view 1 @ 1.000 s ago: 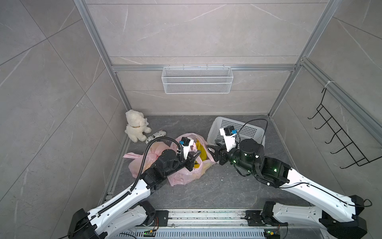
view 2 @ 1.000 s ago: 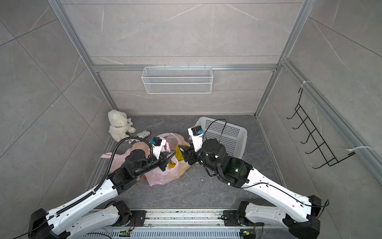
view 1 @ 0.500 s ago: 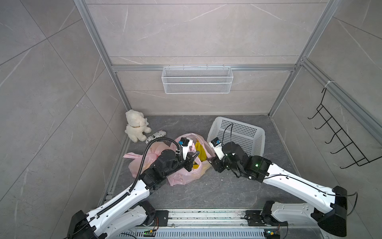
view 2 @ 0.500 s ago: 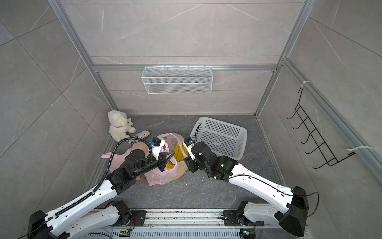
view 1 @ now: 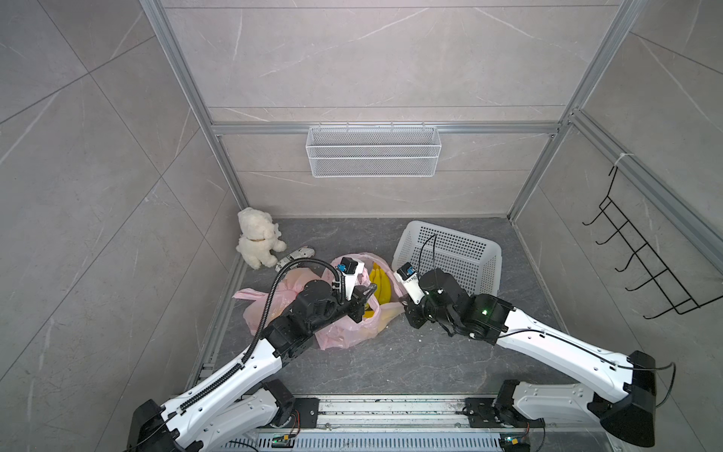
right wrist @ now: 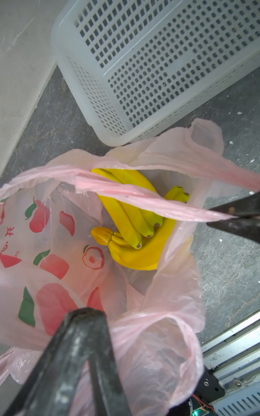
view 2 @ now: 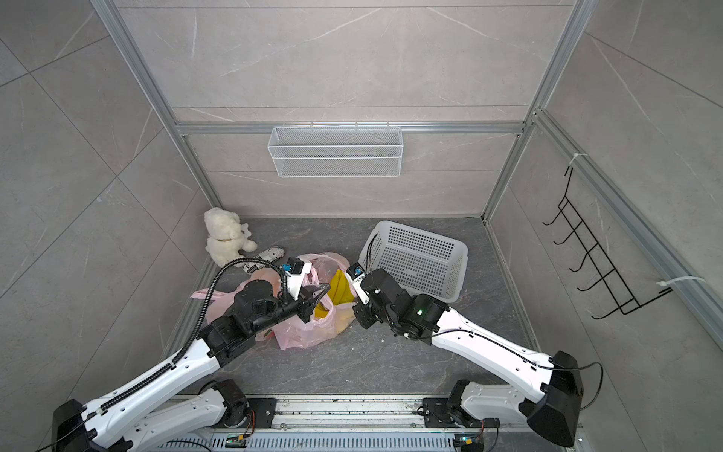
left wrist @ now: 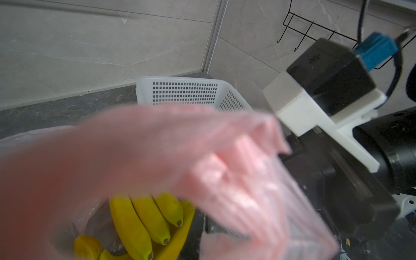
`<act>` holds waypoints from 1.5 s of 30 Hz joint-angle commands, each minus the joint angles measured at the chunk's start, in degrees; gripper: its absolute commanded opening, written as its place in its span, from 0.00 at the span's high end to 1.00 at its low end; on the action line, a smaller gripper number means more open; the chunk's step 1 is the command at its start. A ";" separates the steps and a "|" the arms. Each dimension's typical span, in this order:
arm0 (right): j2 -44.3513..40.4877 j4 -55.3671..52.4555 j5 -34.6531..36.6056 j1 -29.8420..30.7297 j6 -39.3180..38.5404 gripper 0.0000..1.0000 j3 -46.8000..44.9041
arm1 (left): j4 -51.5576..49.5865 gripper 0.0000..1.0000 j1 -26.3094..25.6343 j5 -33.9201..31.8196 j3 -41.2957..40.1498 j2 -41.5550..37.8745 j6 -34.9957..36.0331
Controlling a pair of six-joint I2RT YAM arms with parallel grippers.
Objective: Place the banana into a plastic bag & tie a knot
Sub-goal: Adjust the plastic bag at the center of the board.
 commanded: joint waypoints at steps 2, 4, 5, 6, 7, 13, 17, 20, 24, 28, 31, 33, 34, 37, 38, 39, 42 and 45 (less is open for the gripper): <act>-4.78 -7.65 -2.92 -0.15 -2.87 1.00 6.87 | -3.45 1.00 0.41 -1.85 8.55 -0.22 -1.35; -4.99 -11.17 -4.67 0.03 -4.42 1.00 10.05 | -6.24 1.00 0.40 -2.63 12.53 0.92 -1.64; -5.14 -12.89 -5.61 0.30 -5.49 1.00 11.16 | -7.01 1.00 0.42 -3.19 14.12 1.56 -1.65; -5.40 -14.22 -6.28 0.73 -6.45 1.00 12.59 | -7.87 1.00 0.45 -3.93 15.61 2.24 -1.58; -5.73 -15.17 -6.43 1.19 -7.33 1.00 13.80 | -9.11 1.00 0.41 -4.78 17.23 3.32 -1.35; -5.07 -16.15 -6.41 2.19 -9.87 1.00 18.46 | -11.67 1.00 0.65 -5.92 21.17 9.56 -1.13; -2.66 -13.88 -6.79 2.18 -10.85 1.00 18.41 | -10.46 1.00 0.78 -2.24 21.30 13.16 -1.92; -0.53 -12.20 -6.92 2.17 -10.89 1.00 18.59 | -10.57 1.00 0.92 1.80 21.92 15.86 -2.02; 1.36 -9.84 -10.36 2.21 -11.32 1.00 19.25 | -9.97 1.00 0.95 7.89 22.09 18.21 -1.47; 2.56 -9.93 -12.25 2.16 -12.71 1.00 20.78 | -6.92 0.95 0.96 13.21 19.12 17.56 -0.63; 3.70 -11.01 -15.40 2.17 -13.84 1.00 22.24 | -5.89 0.89 0.85 18.51 16.70 16.50 1.63; 4.38 -11.71 -17.83 2.20 -14.63 1.00 23.30 | -4.72 0.86 0.77 21.96 14.60 15.64 3.07; 4.54 -11.99 -18.80 2.19 -14.99 1.00 23.69 | -4.18 0.85 0.62 22.72 13.71 15.27 3.61; 4.66 -11.93 -18.99 2.17 -15.53 1.00 24.23 | -3.81 0.81 0.26 24.25 11.50 14.21 5.52; 4.76 -12.09 -18.56 2.16 -15.74 1.00 24.37 | -3.80 0.80 0.20 24.48 11.02 13.79 6.07; 4.87 -12.27 -17.89 2.18 -15.85 1.00 24.38 | -3.76 0.79 0.15 24.71 10.50 13.26 6.41; 5.33 -12.15 -16.10 2.19 -16.03 1.00 23.70 | -3.53 0.72 0.15 25.17 9.26 11.82 7.27; 5.75 -12.15 -16.14 2.15 -16.03 1.00 23.28 | -3.37 0.67 0.15 25.75 8.29 10.76 7.33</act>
